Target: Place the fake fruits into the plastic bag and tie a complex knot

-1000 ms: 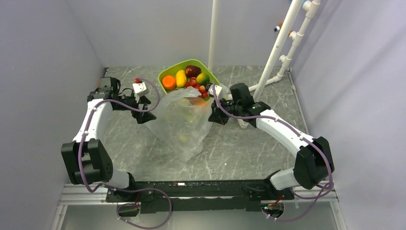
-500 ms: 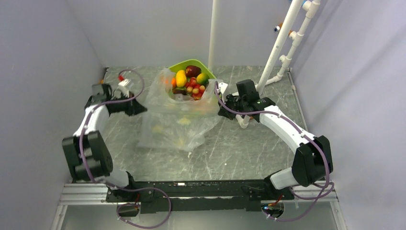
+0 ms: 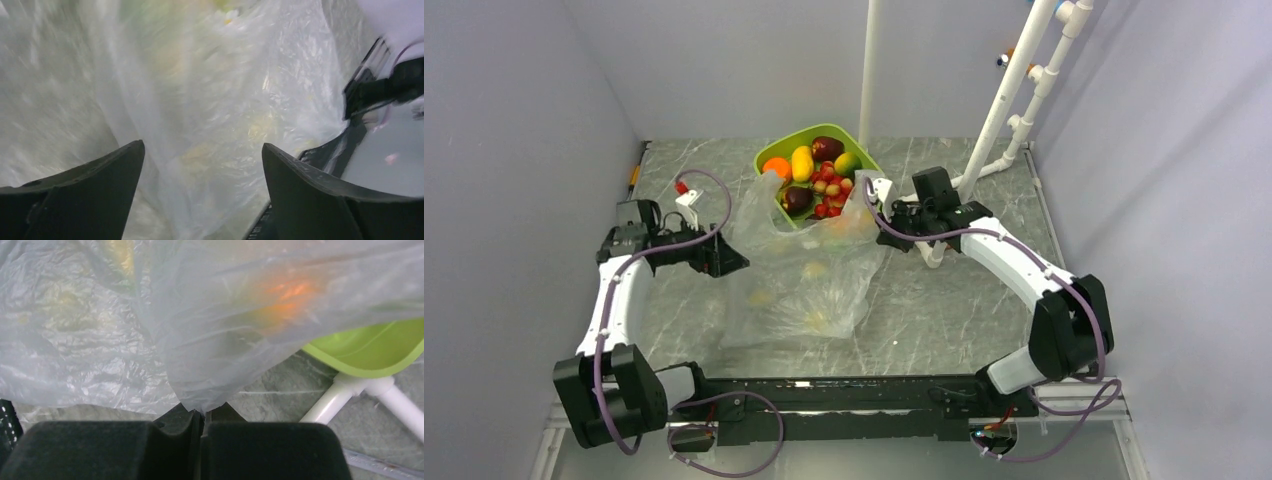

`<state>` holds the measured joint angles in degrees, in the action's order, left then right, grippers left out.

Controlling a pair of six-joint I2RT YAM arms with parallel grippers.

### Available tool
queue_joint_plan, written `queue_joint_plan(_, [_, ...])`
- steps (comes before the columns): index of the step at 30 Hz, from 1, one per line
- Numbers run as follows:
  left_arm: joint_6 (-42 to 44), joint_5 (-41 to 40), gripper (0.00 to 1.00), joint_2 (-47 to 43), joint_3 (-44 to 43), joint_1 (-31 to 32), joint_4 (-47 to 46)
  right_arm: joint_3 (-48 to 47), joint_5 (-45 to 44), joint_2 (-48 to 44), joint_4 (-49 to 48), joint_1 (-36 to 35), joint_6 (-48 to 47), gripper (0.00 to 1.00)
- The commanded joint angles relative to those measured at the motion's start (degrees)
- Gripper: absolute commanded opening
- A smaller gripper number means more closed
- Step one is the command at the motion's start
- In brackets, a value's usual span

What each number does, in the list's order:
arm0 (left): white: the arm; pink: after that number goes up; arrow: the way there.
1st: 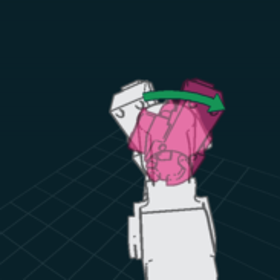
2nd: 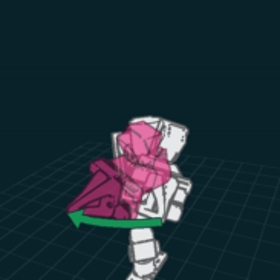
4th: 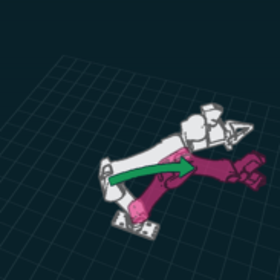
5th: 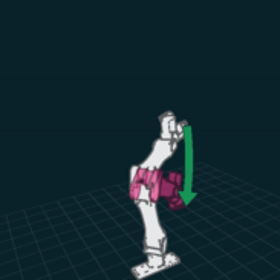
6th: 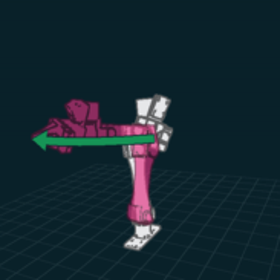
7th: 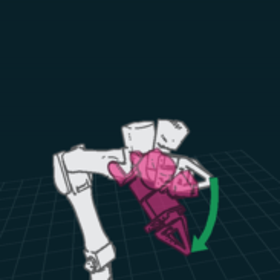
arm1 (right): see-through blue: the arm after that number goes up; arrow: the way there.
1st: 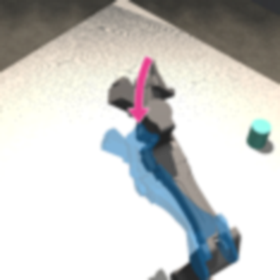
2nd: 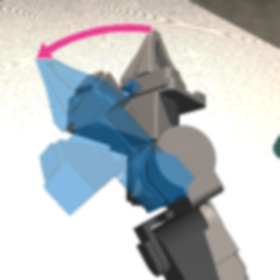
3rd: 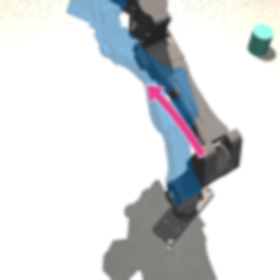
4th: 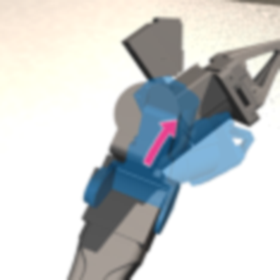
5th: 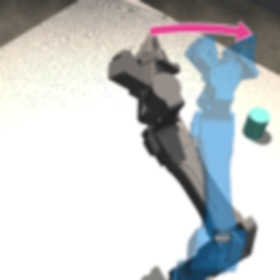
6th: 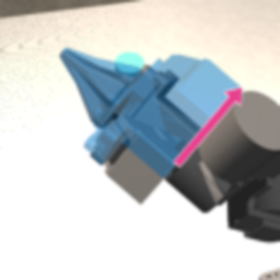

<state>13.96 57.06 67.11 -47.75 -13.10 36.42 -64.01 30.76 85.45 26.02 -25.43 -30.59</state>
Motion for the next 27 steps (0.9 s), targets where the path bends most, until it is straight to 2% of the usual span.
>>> queue_joint_plan(1, [32.5,12.2,0.99,-5.3,-12.8,-0.9,12.1,0.0,5.7,-6.7,-3.1,-1.5,-5.2,0.0])
queue_joint_plan(3, [45.0,13.9,0.99,-7.4,-16.8,0.6,16.7,1.3,6.2,-9.3,-5.0,-2.4,-5.9,0.0])
queue_joint_plan(5, [49.5,8.5,0.99,-8.6,-18.6,6.2,16.3,2.8,6.7,-11.7,-6.3,-3.8,-7.2,0.0])
queue_joint_plan(6, [50.3,5.3,0.99,-9.2,-18.7,11.2,15.0,3.6,6.7,-12.8,-6.9,-4.5,-8.1,0.0])
queue_joint_plan(9, [48.7,-2.0,0.99,-9.4,-16.5,20.1,8.4,5.4,6.0,-15.4,-8.7,-6.5,-10.0,0.0])
queue_joint_plan(14, [44.3,-7.6,0.99,-3.9,-15.9,29.0,3.1,6.6,6.0,-19.2,-9.5,-8.4,-10.2,0.0])
queue_joint_plan(15, [43.8,-8.9,0.97,-2.6,-16.0,30.0,2.6,6.7,5.7,-19.9,-9.3,-8.4,-9.3,0.0])
queue_joint_plan(16, [44.1,-9.2,0.85,-1.6,-16.6,30.7,3.9,6.4,5.1,-20.3,-8.5,-8.4,-8.2,0.0])
queue_joint_plan(19, [51.4,-5.3,0.22,-1.2,-18.1,31.2,14.6,5.8,4.0,-21.4,-2.7,-6.3,-5.4,0.0])
queue_joint_plan(20, [52.5,-5.1,0.07,-2.2,-17.3,31.3,16.4,6.3,4.0,-22.2,-1.3,-5.4,-4.4,0.0])
queue_joint_plan(21, [54.0,-5.3,0.0,-3.5,-16.1,31.3,17.2,7.0,3.7,-23.0,-0.7,-4.3,-2.8,0.16])
queue_joint_plan(23, [55.6,-6.7,0.0,-7.4,-13.2,31.4,15.7,5.0,4.3,-23.3,3.5,-2.2,0.1,0.59])
queue_joint_plan(24, [54.8,-7.9,0.0,-9.8,-10.5,31.8,11.8,2.4,4.8,-22.7,6.0,-1.5,2.2,0.75])
queue_joint_plan(26, [53.6,-11.0,0.0,-14.4,-7.1,33.7,5.7,-5.2,6.7,-20.9,10.2,-1.0,7.9,0.97])
queue_joint_plan(27, [54.6,-12.5,0.0,-16.1,-5.7,35.7,4.3,-9.2,8.6,-19.8,11.6,-1.1,11.4,0.99])
